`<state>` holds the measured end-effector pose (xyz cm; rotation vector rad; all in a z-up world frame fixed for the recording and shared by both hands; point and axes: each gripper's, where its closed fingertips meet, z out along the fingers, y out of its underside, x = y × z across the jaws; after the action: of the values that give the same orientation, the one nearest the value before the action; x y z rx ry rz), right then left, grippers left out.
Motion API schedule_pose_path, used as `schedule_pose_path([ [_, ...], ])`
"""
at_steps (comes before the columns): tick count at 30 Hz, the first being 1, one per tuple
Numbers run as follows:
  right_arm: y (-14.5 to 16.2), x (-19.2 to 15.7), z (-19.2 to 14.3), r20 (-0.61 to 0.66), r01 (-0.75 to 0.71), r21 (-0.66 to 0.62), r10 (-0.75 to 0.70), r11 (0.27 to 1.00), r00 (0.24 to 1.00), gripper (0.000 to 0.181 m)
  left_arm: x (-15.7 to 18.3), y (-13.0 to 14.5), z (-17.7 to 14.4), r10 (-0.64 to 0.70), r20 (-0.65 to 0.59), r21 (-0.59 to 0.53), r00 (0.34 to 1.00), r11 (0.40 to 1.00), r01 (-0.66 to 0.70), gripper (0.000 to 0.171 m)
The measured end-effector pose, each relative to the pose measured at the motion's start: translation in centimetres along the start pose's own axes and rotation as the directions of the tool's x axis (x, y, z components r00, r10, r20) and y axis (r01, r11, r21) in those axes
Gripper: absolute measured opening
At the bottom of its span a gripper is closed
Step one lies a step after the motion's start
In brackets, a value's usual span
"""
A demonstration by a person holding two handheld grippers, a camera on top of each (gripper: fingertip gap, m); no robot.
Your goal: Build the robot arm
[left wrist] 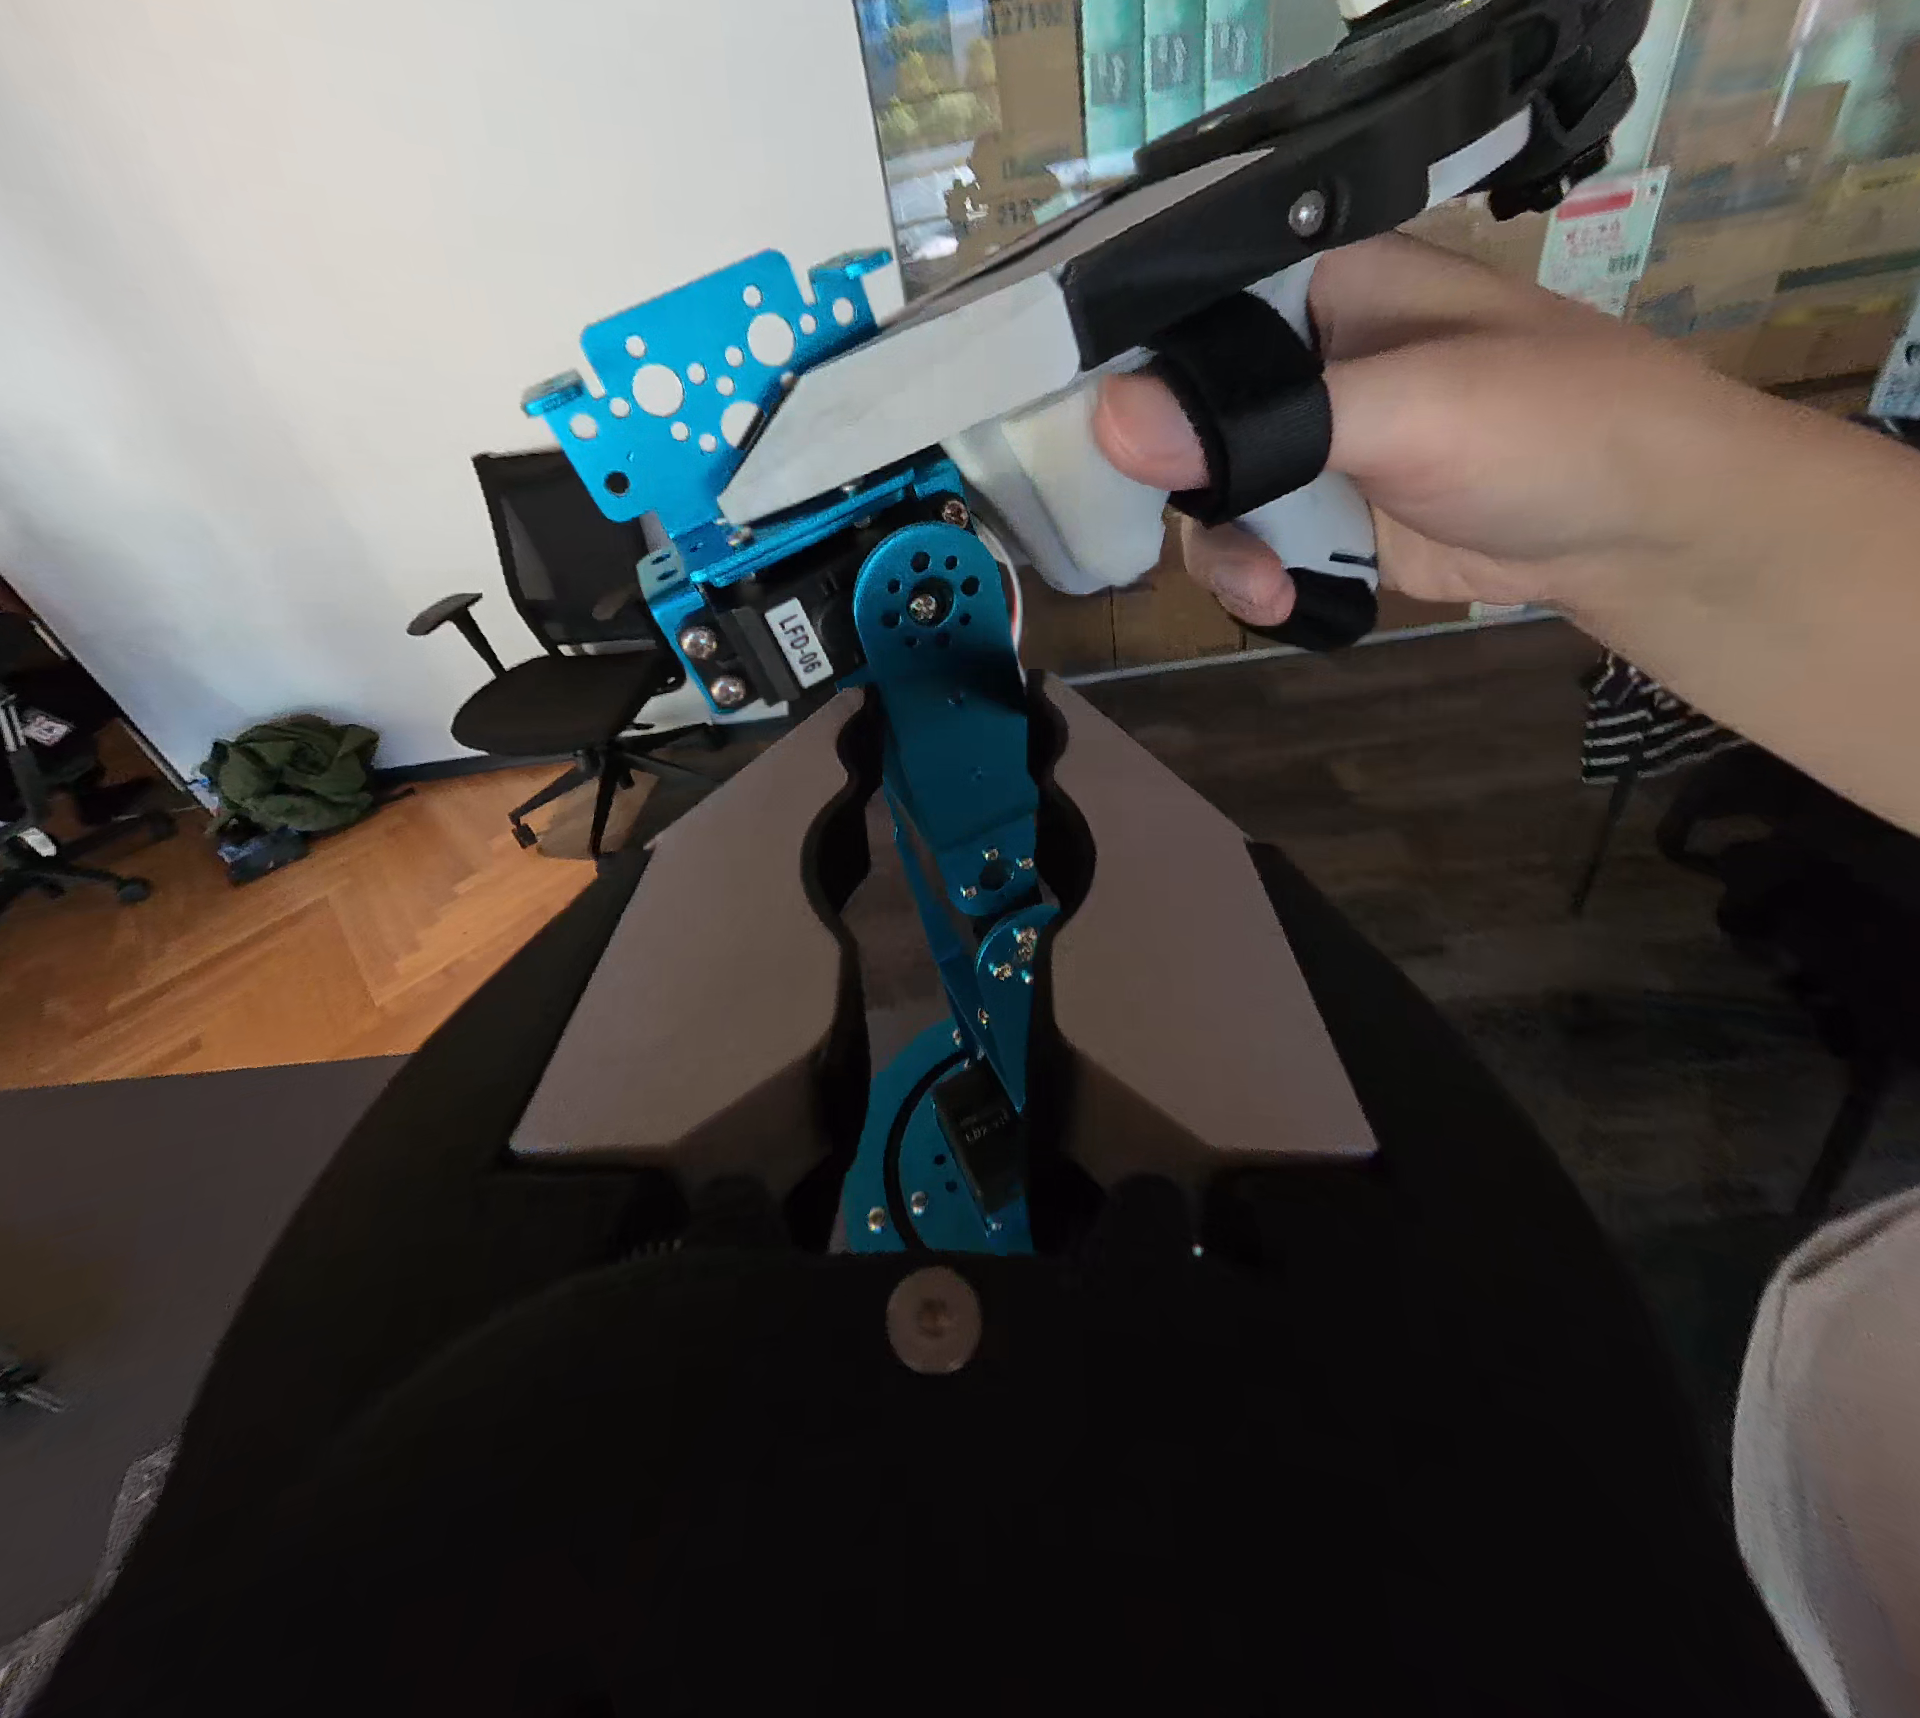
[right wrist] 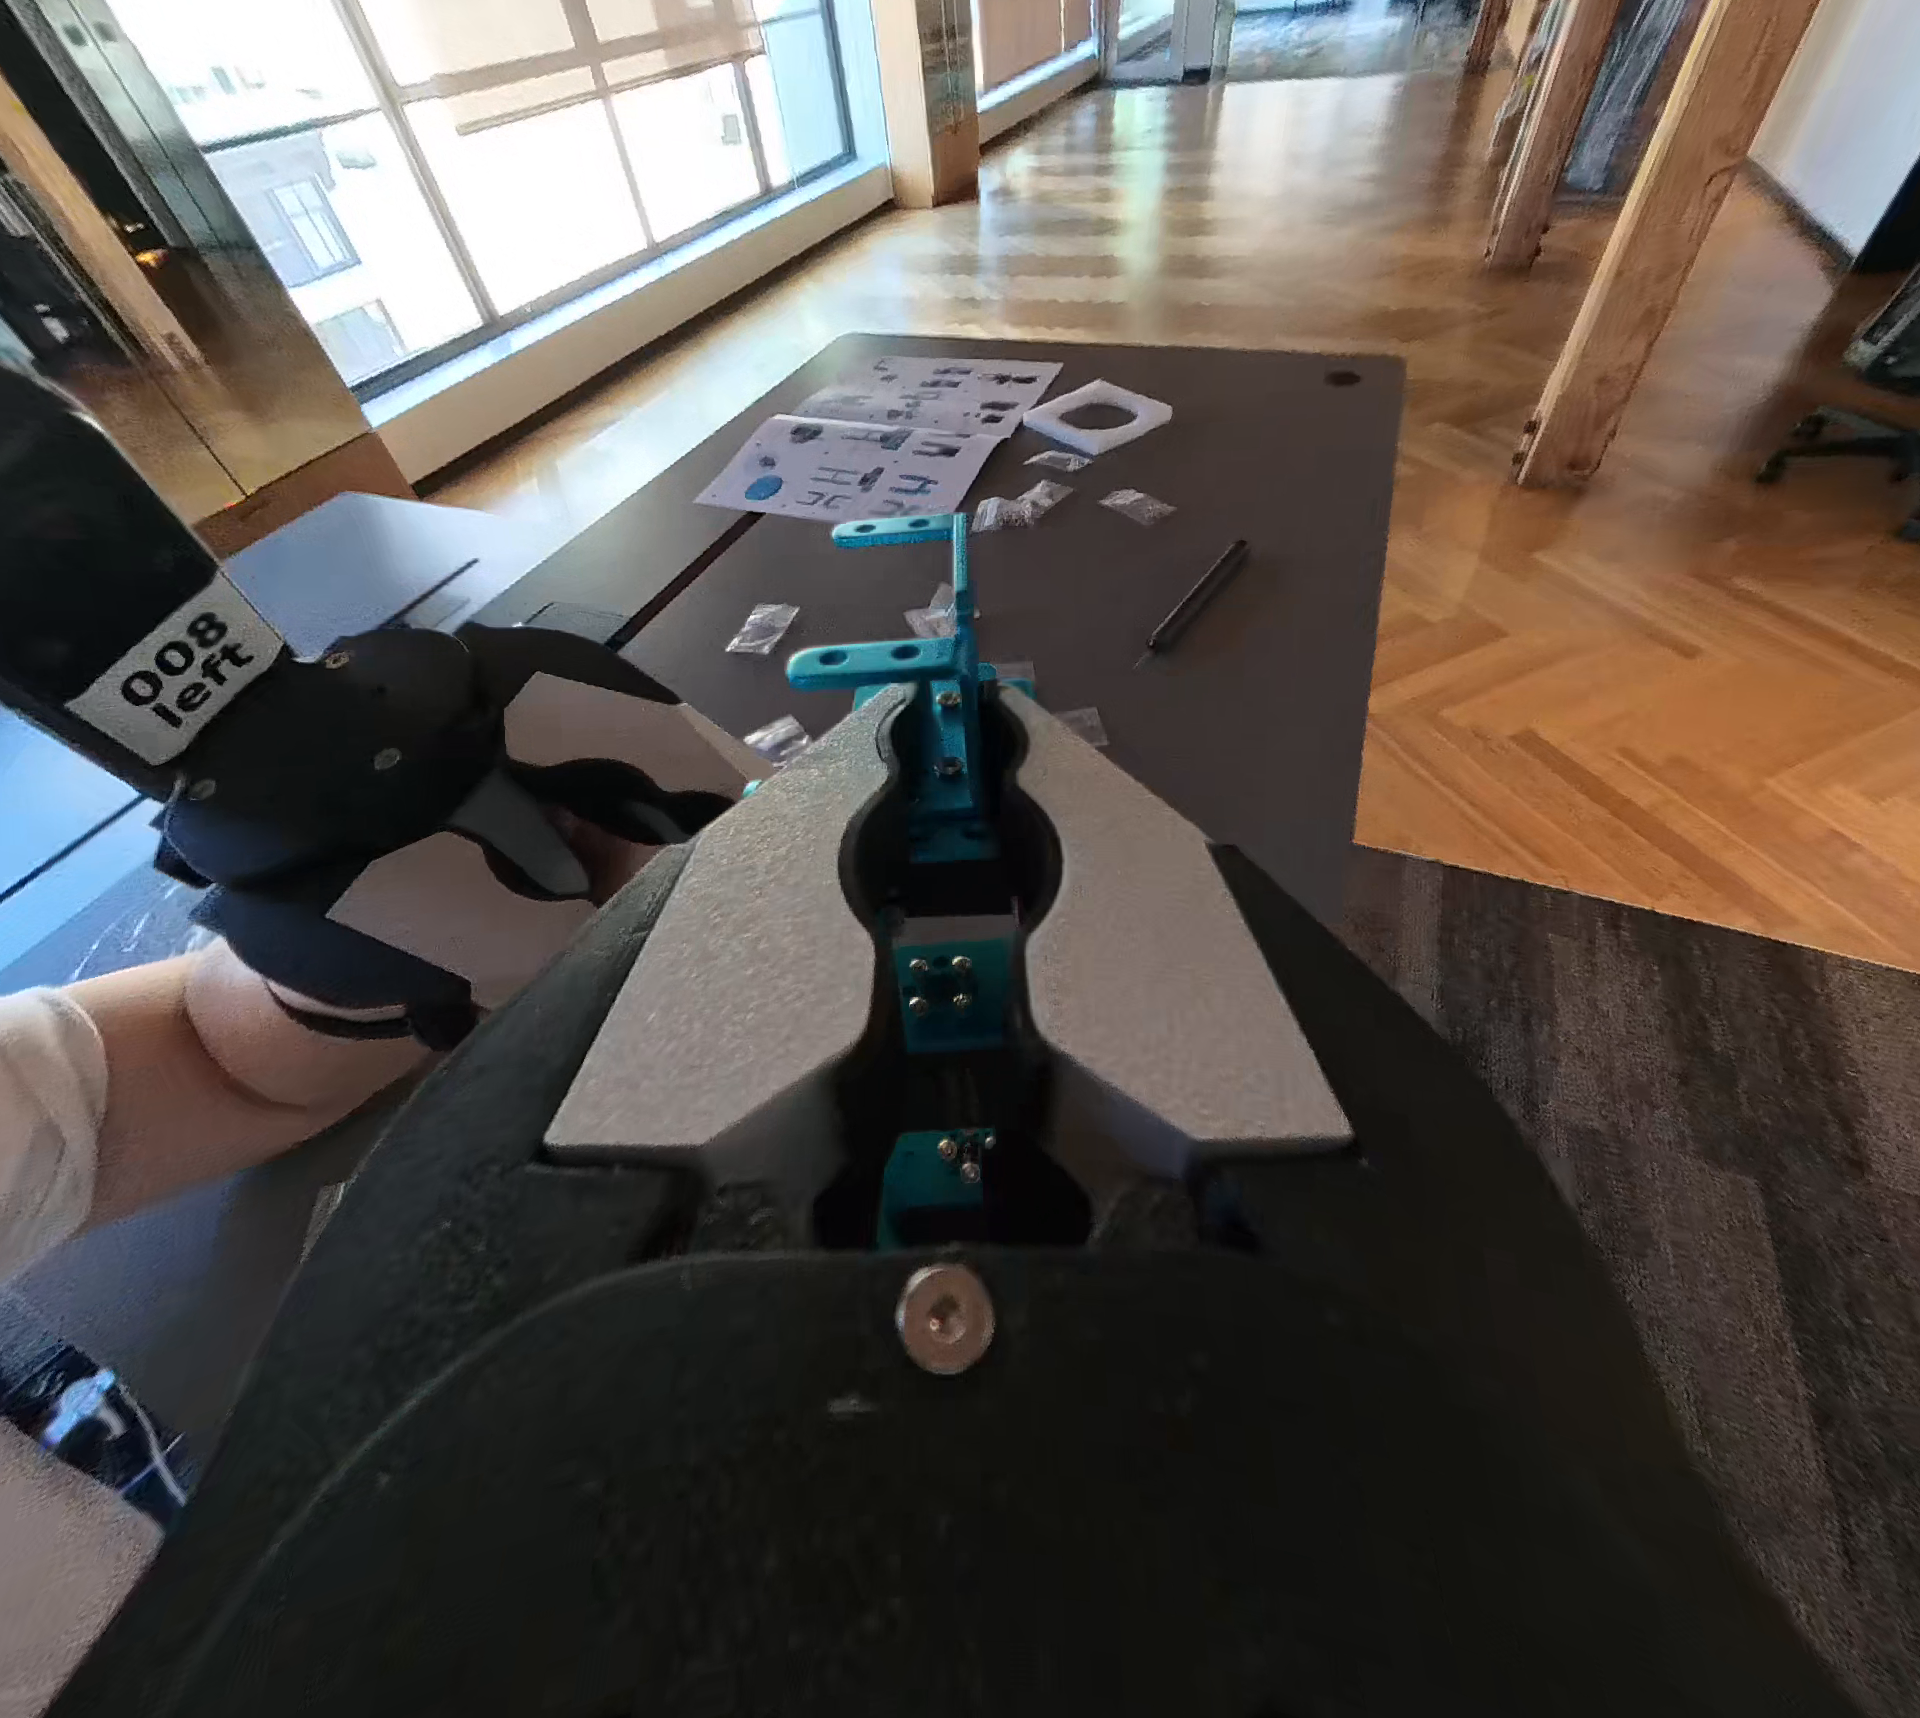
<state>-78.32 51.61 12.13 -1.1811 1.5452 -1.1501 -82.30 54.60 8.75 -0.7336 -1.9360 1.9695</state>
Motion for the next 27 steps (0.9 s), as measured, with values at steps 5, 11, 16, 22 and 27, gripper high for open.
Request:
schedule_pose_path([
  [5, -0.1, 0.3, -0.4, 0.063, -0.064, -0.007, 0.065, 0.998, 0.996, 0.003, 0.3, -0.2, 0.2, -0.021, 0.0, 0.065, 1.0, 0.998, 0.021, 0.024],
  [11, -0.1, 0.0, -0.5, 0.108, -0.075, -0.018, 0.076, 0.997, 0.991, 0.003, 0.4, -0.2, 0.2, -0.033, -0.036, 0.066, 0.999, 0.997, 0.035, 0.024],
  [16, -0.3, -0.1, -0.6, 0.117, -0.018, -0.018, 0.02, 1.0, 0.993, 0.005, 0.5, -0.2, 0.1, -0.059, -0.075, 0.063, 0.995, 0.996, 0.064, 0.023],
  [22, -1.1, 0.3, -4.2, -0.033, 0.414, 0.04, -0.413, 0.909, 0.91, 0.035, 0.4, -0.3, 0.1, -0.066, -0.088, 0.058, 0.994, 0.996, 0.071, 0.023],
  [27, 0.3, -2.8, -5.8, -0.13, 0.966, -0.082, -0.964, 0.244, 0.232, 0.049, 0.5, -0.3, 0.1, -0.059, -0.094, 0.061, 0.994, 0.996, 0.065, 0.023],
])
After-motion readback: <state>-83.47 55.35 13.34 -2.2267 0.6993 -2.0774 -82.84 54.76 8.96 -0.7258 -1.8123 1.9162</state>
